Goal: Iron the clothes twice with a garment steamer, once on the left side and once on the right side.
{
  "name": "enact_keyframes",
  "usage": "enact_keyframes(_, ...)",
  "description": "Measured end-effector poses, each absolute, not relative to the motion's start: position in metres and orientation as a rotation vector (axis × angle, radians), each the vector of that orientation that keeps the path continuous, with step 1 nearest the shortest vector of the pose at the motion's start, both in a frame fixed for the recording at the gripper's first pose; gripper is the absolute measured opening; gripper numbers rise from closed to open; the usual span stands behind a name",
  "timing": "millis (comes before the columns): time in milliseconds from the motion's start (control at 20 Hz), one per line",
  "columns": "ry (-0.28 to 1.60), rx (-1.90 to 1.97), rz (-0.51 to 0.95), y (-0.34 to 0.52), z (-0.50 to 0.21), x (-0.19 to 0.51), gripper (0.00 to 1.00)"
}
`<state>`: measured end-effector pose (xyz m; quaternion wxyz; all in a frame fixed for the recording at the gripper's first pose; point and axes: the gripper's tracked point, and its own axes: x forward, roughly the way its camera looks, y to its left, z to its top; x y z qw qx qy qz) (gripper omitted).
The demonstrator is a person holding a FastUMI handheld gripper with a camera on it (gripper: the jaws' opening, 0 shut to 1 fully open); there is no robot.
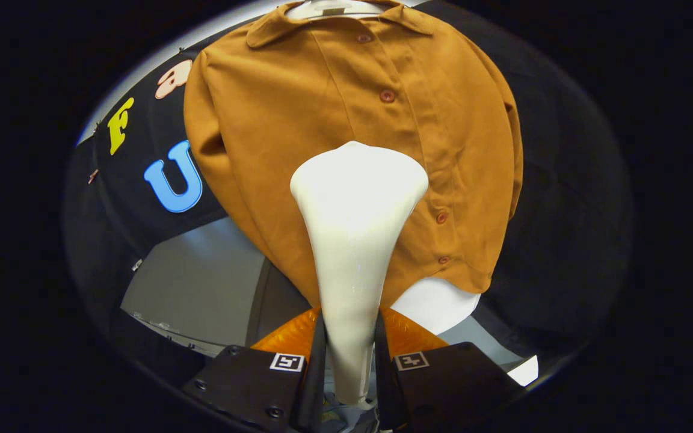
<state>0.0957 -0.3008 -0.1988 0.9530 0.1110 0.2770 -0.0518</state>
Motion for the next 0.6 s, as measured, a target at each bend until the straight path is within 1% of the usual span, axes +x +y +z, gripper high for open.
enact_keyframes(200,0.406,0.237,-0.166,-0.338,-0.139,0.098,0.39)
enact_keyframes(400,0.305,0.264,-0.197,-0.376,-0.096,0.109,0.39)
enact_keyframes(600,0.23,0.29,-0.186,-0.403,-0.068,0.129,0.39)
